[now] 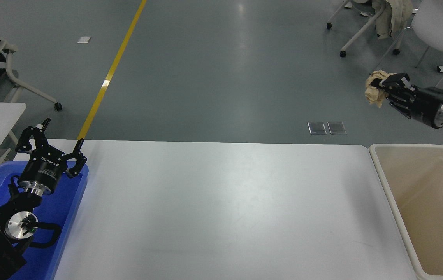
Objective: Clean the table surface
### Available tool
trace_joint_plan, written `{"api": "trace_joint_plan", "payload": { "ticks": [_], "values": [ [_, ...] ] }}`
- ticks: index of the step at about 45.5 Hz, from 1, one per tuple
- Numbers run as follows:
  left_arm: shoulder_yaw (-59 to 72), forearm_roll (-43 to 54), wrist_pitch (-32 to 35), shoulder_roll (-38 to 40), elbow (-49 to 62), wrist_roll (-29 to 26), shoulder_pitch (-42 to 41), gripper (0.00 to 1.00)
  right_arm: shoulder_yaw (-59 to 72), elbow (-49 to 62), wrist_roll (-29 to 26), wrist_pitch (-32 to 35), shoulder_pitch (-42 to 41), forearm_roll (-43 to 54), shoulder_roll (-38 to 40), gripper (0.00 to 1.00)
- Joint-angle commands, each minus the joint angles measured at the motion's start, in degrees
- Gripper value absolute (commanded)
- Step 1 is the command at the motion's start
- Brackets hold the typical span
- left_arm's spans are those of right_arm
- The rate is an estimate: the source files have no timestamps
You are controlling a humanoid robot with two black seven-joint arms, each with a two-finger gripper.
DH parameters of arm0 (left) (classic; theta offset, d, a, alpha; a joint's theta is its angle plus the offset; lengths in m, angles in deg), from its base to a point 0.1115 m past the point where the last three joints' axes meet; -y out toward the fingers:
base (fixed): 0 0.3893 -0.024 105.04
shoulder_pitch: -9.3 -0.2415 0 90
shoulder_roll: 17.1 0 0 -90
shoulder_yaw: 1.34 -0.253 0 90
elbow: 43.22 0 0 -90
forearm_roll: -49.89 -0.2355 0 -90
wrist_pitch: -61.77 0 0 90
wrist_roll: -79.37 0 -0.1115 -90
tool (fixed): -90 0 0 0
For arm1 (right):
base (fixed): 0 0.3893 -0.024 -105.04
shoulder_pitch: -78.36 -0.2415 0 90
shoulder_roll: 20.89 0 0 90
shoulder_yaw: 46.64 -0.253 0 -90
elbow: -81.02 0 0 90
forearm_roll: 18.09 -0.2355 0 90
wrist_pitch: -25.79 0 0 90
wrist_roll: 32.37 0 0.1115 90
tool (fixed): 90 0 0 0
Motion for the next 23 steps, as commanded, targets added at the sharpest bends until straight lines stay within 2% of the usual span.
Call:
{"api": "trace_joint_plan", "payload": {
  "ticks": [1,10,23],
  "values": [
    [0.0,0.0,0.0,0.0,0.0,0.0,0.0,1.0,-2.1,7.1,-1.5,-0.5,3.5,-3.4,0.2,0.0],
    [0.0,0.0,-0.1,0.0,0.0,0.0,0.0,1.0,-1.4,9.0,-7.9,-5.4,6.4,-3.3,-0.1,0.0],
    [0.0,0.0,0.0,0.0,0.0,0.0,0.0,1.0,-1.4,11.9,-18.3,-8.8,9.8,-3.3,-0.1,0.0]
  ]
}}
